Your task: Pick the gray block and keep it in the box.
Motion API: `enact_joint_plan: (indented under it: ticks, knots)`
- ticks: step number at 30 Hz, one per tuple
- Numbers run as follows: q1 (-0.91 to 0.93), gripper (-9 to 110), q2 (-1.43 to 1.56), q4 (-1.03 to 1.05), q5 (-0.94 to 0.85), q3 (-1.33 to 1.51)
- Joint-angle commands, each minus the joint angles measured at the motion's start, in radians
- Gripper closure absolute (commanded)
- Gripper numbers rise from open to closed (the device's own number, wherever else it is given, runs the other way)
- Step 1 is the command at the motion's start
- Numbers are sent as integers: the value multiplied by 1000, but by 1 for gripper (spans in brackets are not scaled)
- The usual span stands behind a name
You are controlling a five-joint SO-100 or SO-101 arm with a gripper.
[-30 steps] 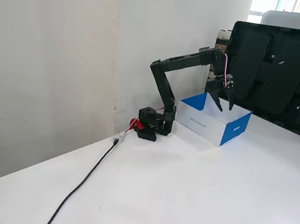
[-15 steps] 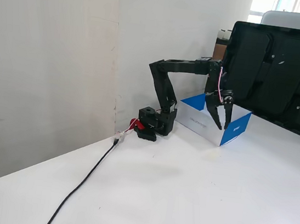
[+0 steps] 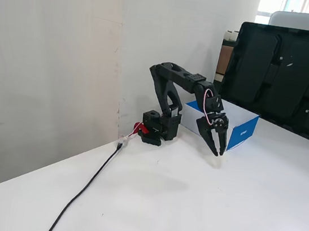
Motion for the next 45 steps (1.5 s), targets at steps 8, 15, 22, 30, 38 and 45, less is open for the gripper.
enact_joint_plan:
  ticks: [8,15,22,30,38,45]
  knots:
    - [6,101,448,-32,-31,296]
    - [-12,101,742,25,-57,506]
    - [-18,101,1005,104,-80,663]
    - [-18,101,1339,276,-84,739]
    - [3,101,1348,278,-71,761]
    - [-5,101,1348,278,-77,761]
